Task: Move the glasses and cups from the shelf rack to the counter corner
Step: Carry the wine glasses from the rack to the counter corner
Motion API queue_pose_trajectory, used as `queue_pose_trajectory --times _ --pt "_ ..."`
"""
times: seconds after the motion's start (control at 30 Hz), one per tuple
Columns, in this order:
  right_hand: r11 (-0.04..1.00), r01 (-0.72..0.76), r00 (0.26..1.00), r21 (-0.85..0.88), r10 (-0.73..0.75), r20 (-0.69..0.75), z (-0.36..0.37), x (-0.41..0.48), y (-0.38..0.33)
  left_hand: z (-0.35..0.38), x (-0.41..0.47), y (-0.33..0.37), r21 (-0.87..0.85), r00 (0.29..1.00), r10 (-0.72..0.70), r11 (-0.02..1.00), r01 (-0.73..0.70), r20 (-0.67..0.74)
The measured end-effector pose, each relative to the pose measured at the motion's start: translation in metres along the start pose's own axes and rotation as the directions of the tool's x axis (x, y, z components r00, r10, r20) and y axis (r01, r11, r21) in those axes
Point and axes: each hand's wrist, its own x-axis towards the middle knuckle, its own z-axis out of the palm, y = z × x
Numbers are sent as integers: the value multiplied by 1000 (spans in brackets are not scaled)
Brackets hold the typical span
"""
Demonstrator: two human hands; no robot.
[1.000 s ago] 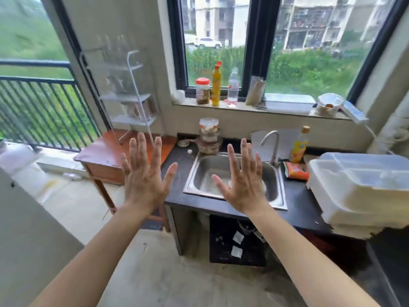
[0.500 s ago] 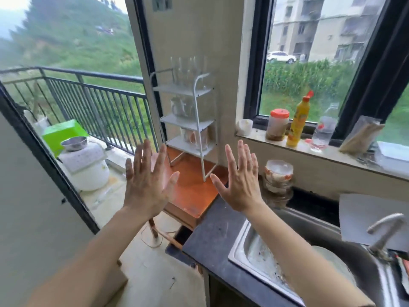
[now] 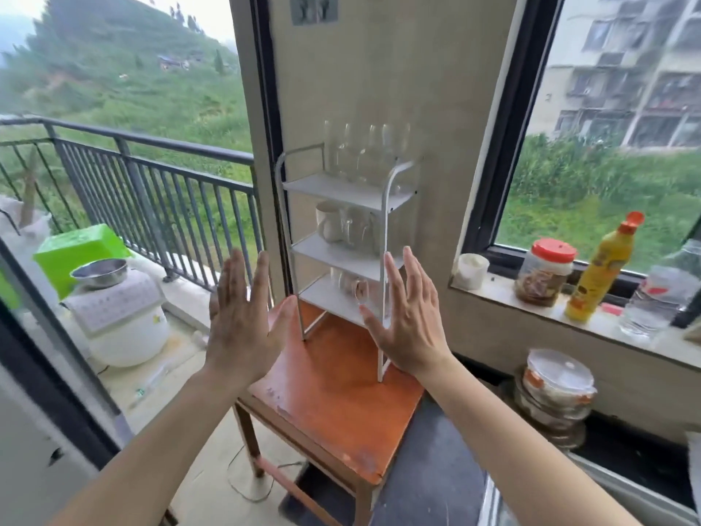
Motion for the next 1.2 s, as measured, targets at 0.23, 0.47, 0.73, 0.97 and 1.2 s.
queue_pose_trajectory --times 0.23,0.47,0.73,0.97,1.2 --pt "979 -177 975 -105 160 -155 33 109 -12 31 135 -54 -157 976 209 968 -198 56" --pt "945 -303 918 -127 253 -305 26 186 1 54 254 -39 -303 947 319 906 -297 26" --pt "895 -427 870 130 446 -212 11 258 32 86 344 16 -385 935 349 871 -304 53" --pt "857 -496 857 140 509 -78 9 312 63 117 407 48 -260 941 311 927 -269 134" --pt "858 -490 861 155 504 -70 25 316 75 141 406 46 -368 961 275 892 -262 -18"
